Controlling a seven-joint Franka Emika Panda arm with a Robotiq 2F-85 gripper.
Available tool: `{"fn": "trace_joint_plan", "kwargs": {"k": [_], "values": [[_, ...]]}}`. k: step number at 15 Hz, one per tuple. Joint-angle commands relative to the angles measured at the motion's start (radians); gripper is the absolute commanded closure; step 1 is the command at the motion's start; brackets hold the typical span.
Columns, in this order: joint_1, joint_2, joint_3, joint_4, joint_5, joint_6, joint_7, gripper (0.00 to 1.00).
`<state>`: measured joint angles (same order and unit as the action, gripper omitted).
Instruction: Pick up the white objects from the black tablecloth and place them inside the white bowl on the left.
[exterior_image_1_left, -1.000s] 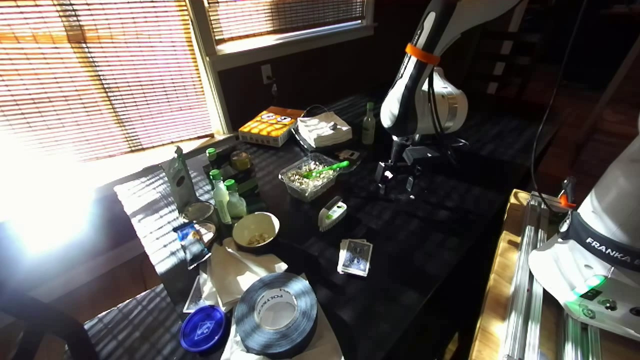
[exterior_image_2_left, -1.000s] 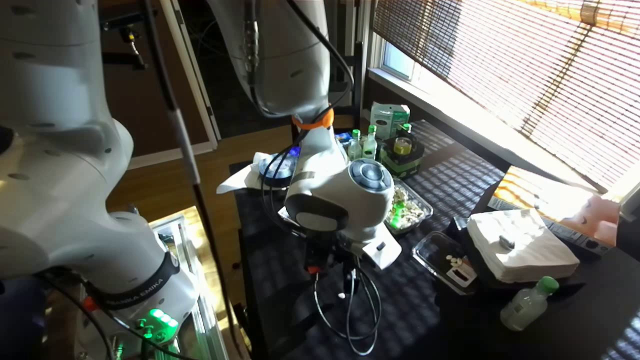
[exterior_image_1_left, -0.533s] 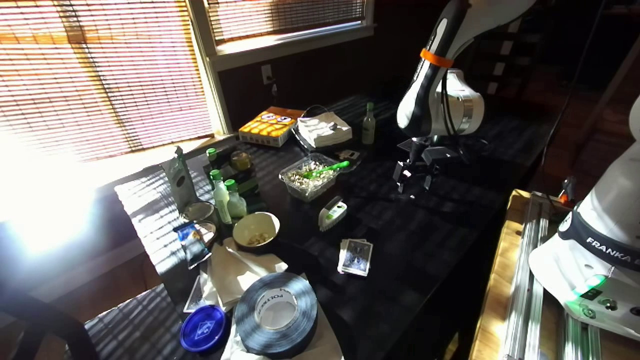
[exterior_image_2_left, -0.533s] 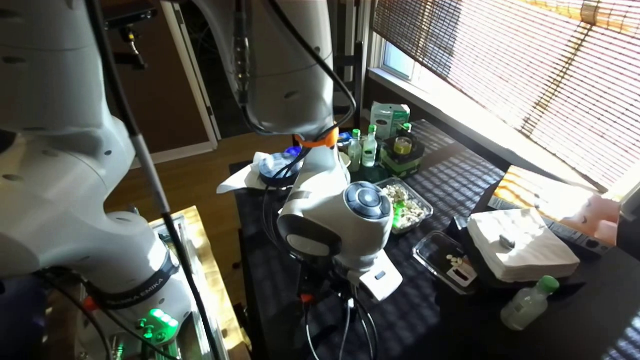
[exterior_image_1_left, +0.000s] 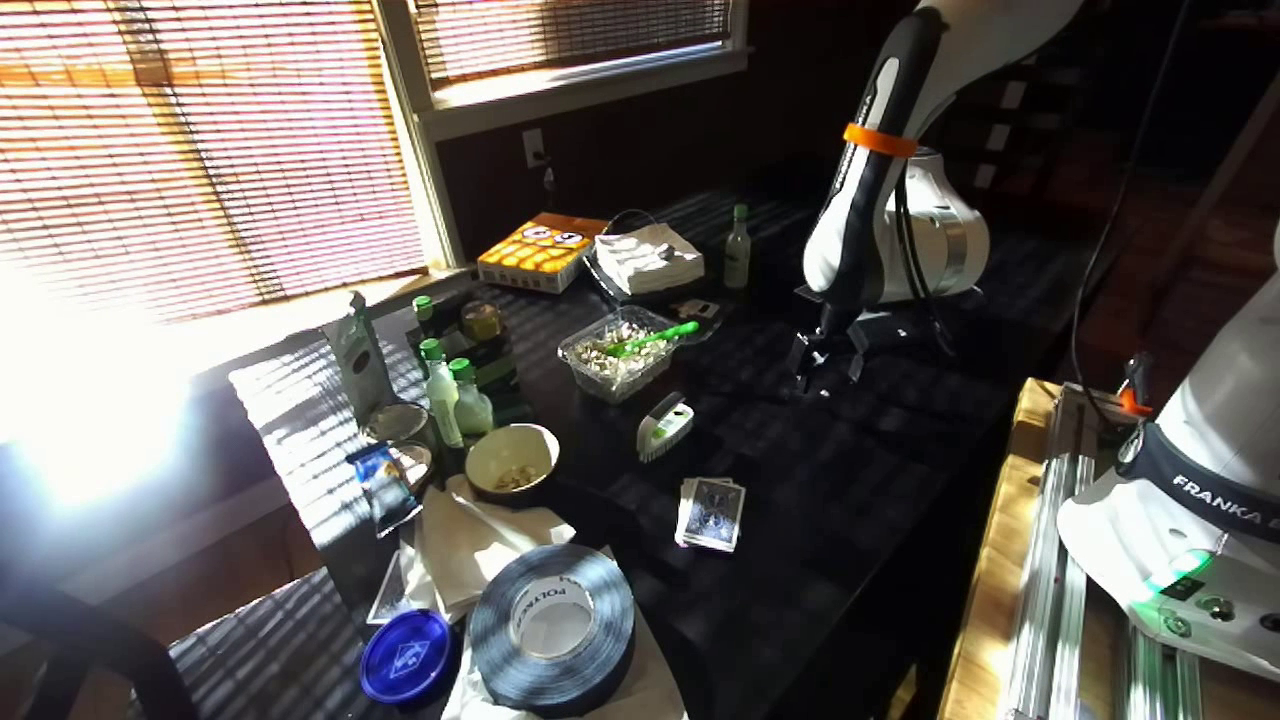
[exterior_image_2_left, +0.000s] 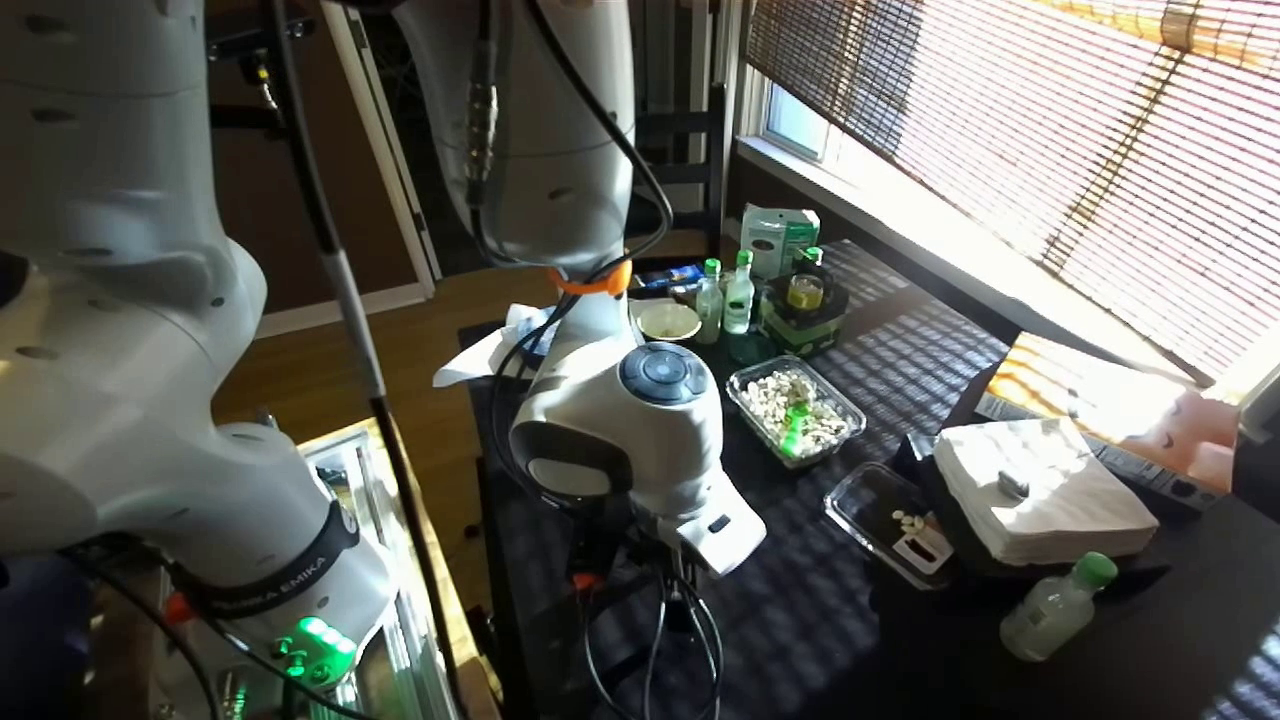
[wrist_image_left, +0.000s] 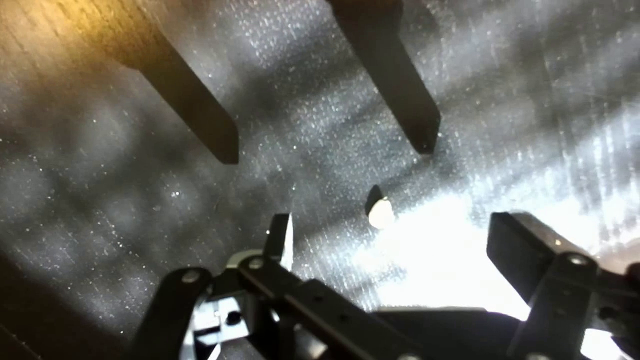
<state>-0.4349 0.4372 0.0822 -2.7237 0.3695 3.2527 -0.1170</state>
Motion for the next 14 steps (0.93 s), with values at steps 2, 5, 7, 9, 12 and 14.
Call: {"fn": "trace_joint_plan", "kwargs": {"k": [2, 5, 7, 9, 12, 14], "values": [[0.039, 0.021, -0.013, -0.006, 0.019, 0.043, 0.025, 0.0], [0.078, 0.042, -0.037, 0.006, 0.023, 0.038, 0.032, 0.0], [0.095, 0.055, -0.047, 0.011, 0.022, 0.04, 0.037, 0.03], [0.1, 0.069, -0.047, 0.021, 0.022, 0.046, 0.048, 0.04], [0.091, 0.087, -0.045, 0.04, 0.02, 0.055, 0.068, 0.06], [0.093, 0.097, -0.053, 0.049, 0.021, 0.057, 0.079, 0.12]]}}
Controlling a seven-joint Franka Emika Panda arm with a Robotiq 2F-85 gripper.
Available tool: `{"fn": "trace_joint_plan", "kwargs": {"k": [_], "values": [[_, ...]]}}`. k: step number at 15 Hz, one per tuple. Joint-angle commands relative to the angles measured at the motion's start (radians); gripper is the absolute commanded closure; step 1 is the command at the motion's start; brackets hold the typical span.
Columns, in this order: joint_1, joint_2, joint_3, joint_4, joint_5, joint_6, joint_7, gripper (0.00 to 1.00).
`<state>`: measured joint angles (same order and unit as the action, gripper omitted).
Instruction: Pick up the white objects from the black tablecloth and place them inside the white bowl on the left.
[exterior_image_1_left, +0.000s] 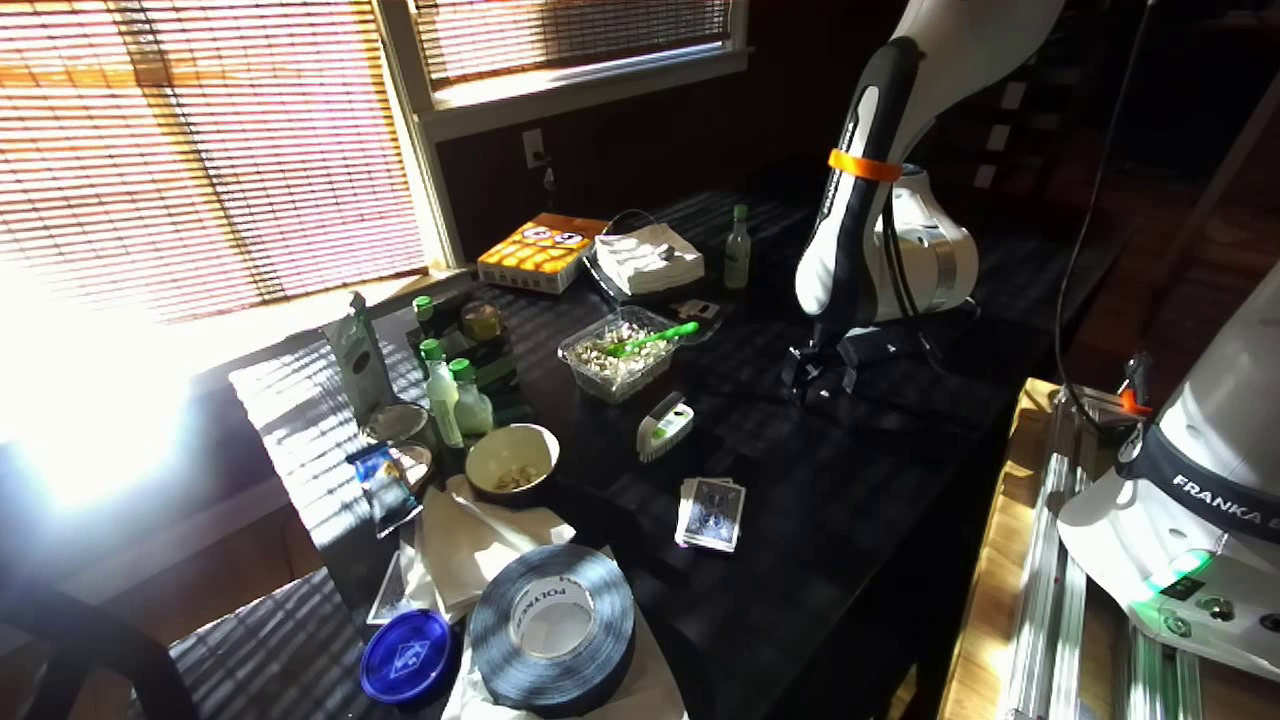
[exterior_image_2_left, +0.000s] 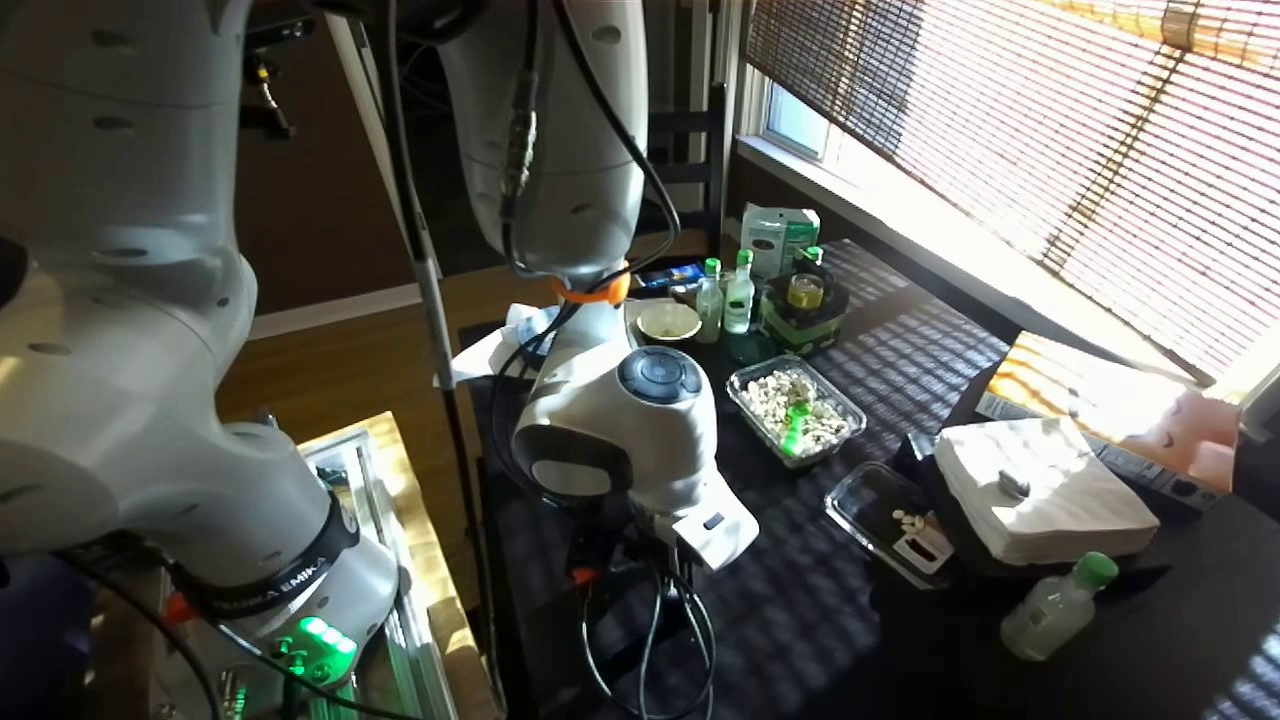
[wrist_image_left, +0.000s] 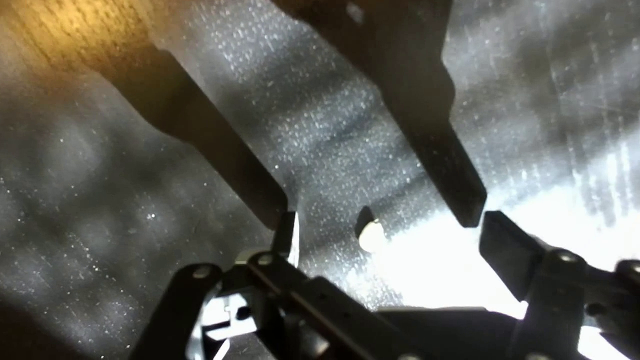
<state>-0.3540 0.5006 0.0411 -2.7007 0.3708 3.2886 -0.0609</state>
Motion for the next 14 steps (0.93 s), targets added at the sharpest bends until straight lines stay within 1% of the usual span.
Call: {"fn": "trace_joint_plan", "kwargs": {"k": [1, 2, 3, 6, 9, 11, 12, 14], "values": [[0.014, 0.038, -0.018, 0.029, 0.021, 0.021, 0.027, 0.23], [0.018, 0.042, -0.025, 0.032, 0.021, 0.017, 0.032, 0.35], [0.022, 0.041, -0.03, 0.032, 0.021, 0.014, 0.036, 0.38], [0.026, 0.036, -0.045, 0.027, 0.019, 0.016, 0.046, 0.58], [0.021, 0.018, -0.047, 0.017, 0.019, 0.014, 0.052, 0.81], [0.019, 0.006, -0.048, 0.012, 0.018, 0.012, 0.054, 0.94], [0.016, -0.002, -0.045, 0.009, 0.017, 0.013, 0.056, 0.99], [0.016, -0.013, -0.044, 0.006, 0.017, 0.013, 0.059, 1.0]]}}
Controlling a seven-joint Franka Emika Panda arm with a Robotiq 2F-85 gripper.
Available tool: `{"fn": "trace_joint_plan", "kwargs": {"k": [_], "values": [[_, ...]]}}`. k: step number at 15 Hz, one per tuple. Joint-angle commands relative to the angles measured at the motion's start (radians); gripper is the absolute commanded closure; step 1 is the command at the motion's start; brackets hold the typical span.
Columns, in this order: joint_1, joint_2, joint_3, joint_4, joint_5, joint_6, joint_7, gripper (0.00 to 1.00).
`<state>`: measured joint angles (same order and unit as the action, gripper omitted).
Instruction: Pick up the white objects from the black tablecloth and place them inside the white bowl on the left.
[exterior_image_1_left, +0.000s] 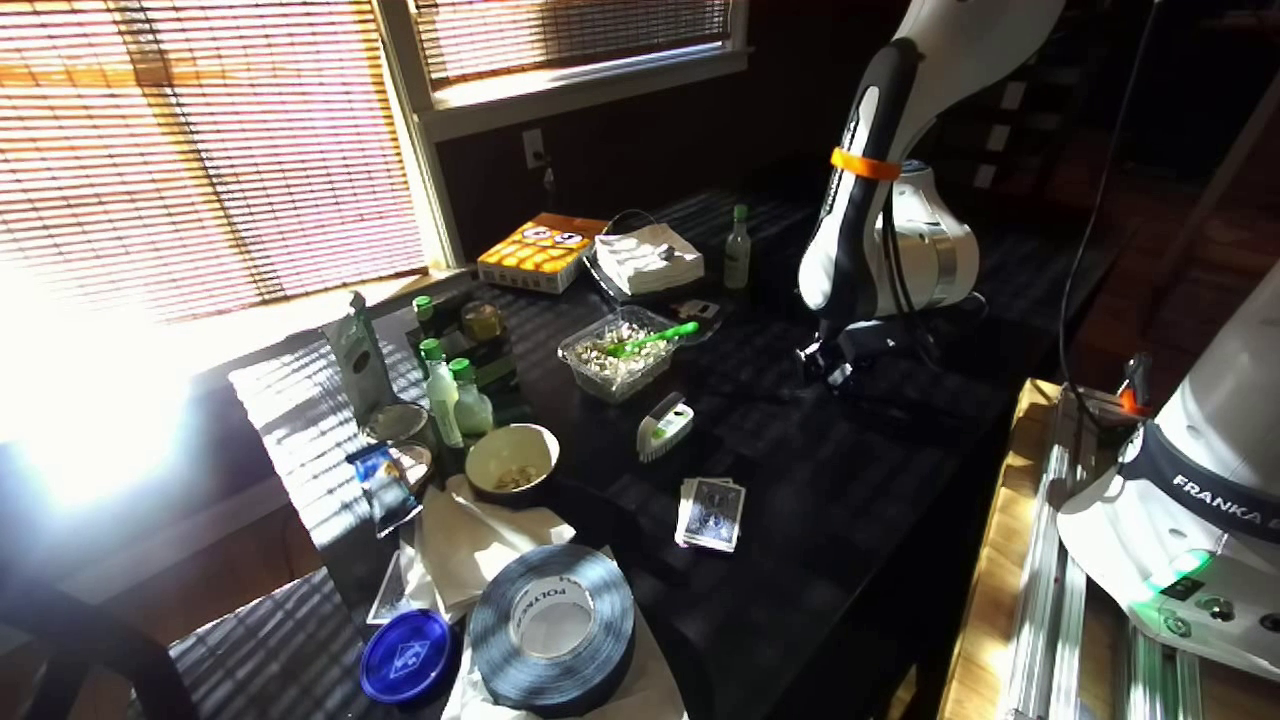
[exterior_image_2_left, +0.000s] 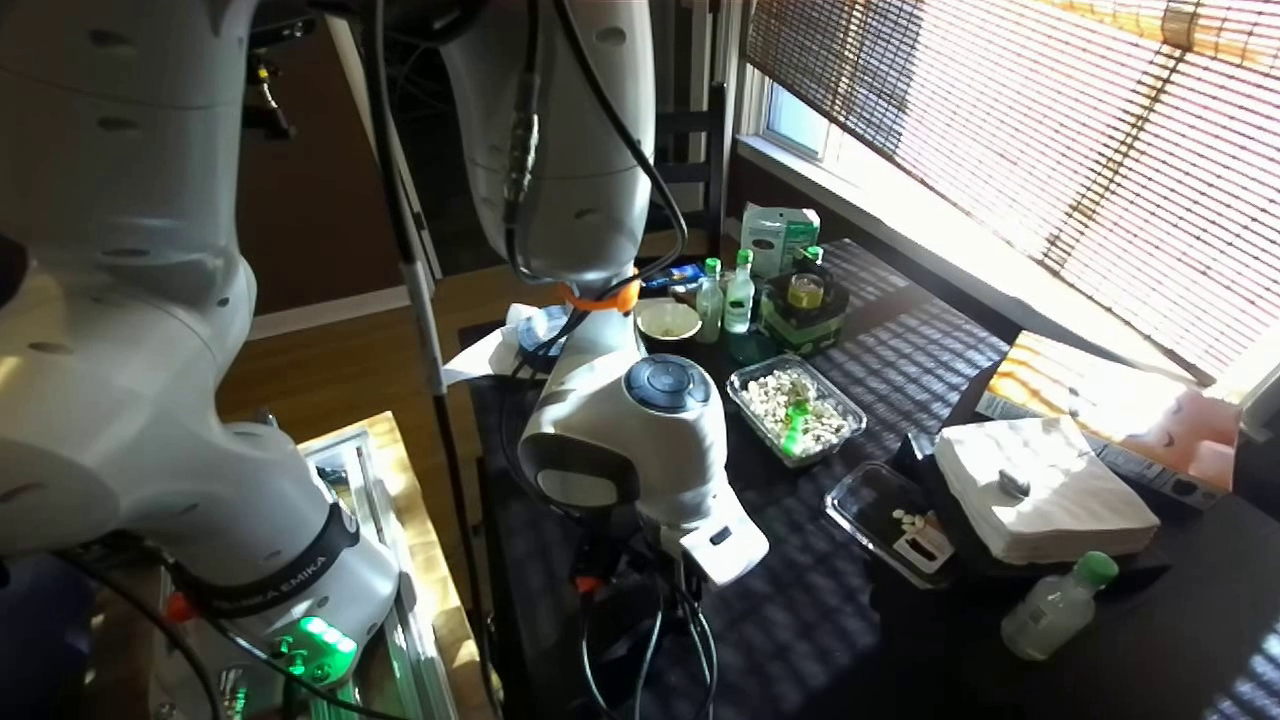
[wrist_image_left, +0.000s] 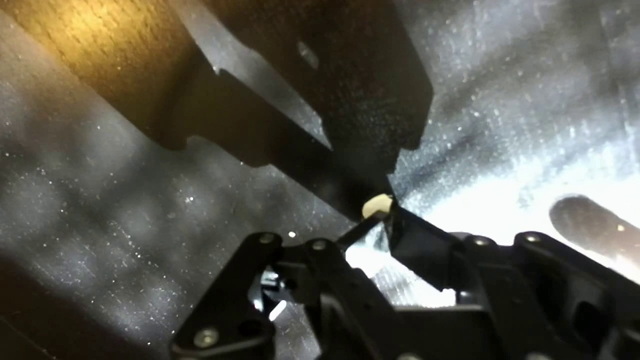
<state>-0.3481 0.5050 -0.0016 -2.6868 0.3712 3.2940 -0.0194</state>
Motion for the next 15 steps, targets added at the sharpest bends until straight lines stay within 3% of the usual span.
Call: {"fn": "trace_joint_plan", "kwargs": {"k": [1, 5, 6, 8, 12, 15], "values": [[0.007, -0.021, 0.0, -0.008, 0.016, 0.006, 0.019, 1.0], [-0.004, -0.04, 0.008, -0.019, 0.011, 0.002, 0.025, 1.0], [0.011, -0.05, -0.005, -0.031, 0.014, 0.003, 0.023, 0.75], [-0.032, -0.081, 0.033, -0.054, 0.0, -0.004, 0.02, 0.67], [-0.291, -0.132, 0.218, -0.071, -0.069, -0.053, -0.018, 0.39], [-0.269, -0.138, 0.171, -0.097, -0.057, -0.033, -0.049, 0.19]]}}
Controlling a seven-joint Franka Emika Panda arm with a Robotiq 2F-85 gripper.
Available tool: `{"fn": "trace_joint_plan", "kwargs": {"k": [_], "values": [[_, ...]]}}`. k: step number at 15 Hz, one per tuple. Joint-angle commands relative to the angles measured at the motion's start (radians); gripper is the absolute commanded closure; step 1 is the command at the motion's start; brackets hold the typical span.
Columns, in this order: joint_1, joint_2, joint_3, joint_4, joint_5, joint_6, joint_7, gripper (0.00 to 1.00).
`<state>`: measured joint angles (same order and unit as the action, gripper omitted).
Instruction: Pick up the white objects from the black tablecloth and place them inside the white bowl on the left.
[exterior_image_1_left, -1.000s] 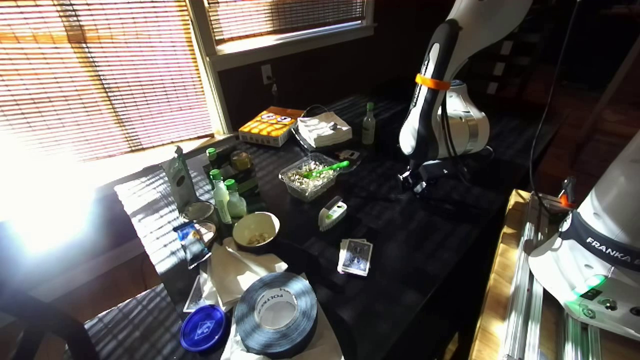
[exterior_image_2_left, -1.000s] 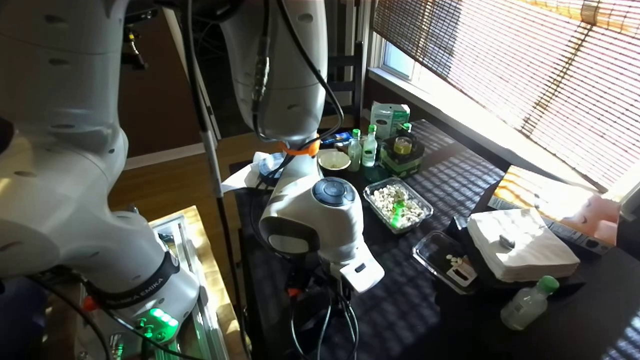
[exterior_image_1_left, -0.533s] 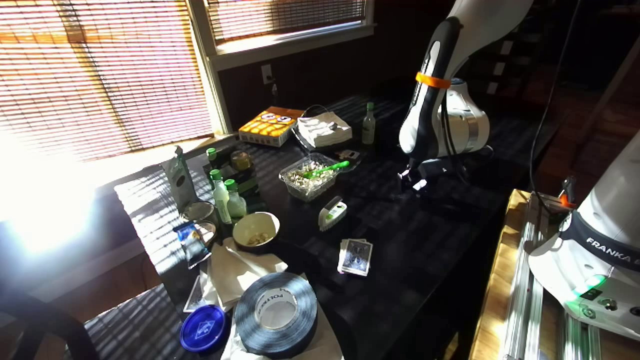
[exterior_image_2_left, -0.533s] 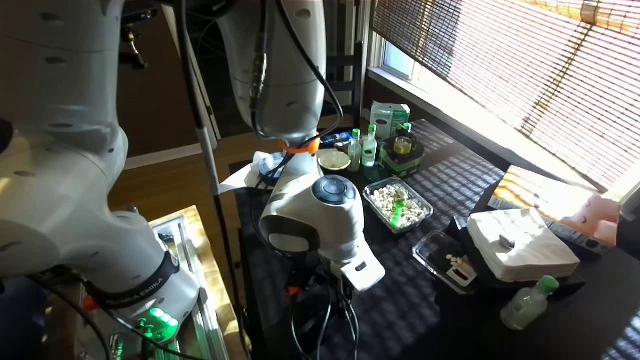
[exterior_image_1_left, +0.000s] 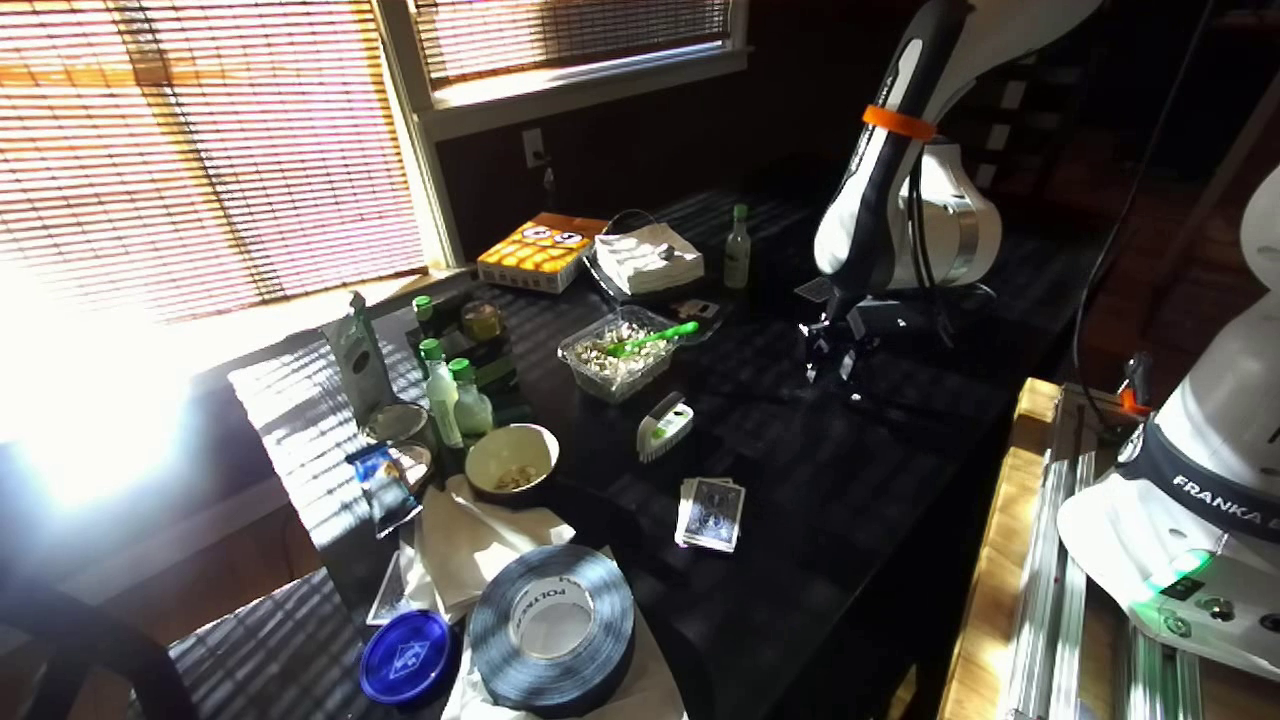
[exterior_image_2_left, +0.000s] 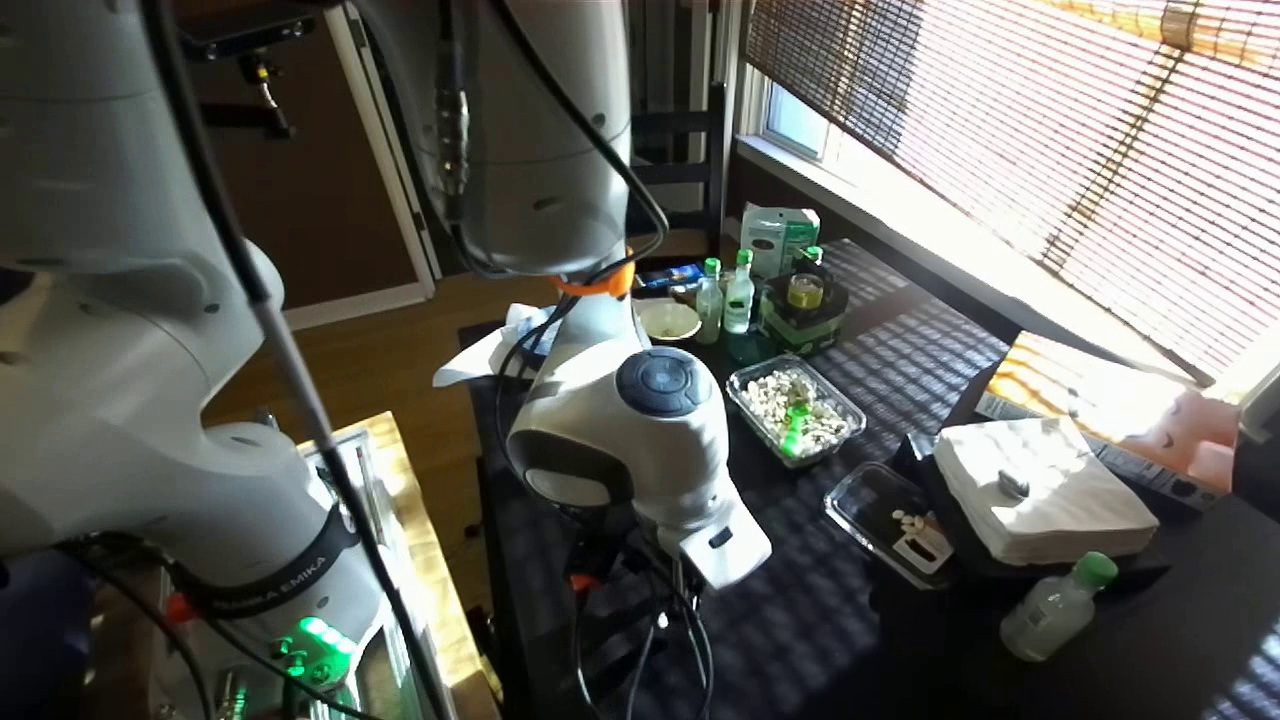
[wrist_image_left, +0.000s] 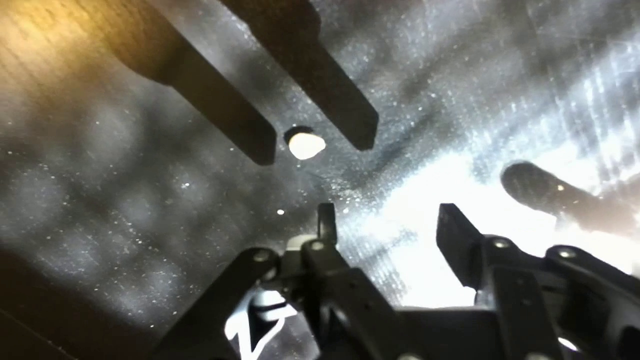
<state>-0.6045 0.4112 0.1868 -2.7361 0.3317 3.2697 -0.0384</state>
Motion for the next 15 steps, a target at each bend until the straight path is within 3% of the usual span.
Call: {"fn": "trace_joint_plan", "kwargs": {"k": [1, 3, 15], "values": [[0.036, -0.011, -0.073, -0.008, 0.014, -0.01, -0.064, 0.12], [0.128, -0.001, -0.178, -0.011, 0.034, -0.005, -0.094, 0.01], [0.111, 0.049, -0.149, -0.01, 0.03, 0.014, -0.152, 0.0]]}}
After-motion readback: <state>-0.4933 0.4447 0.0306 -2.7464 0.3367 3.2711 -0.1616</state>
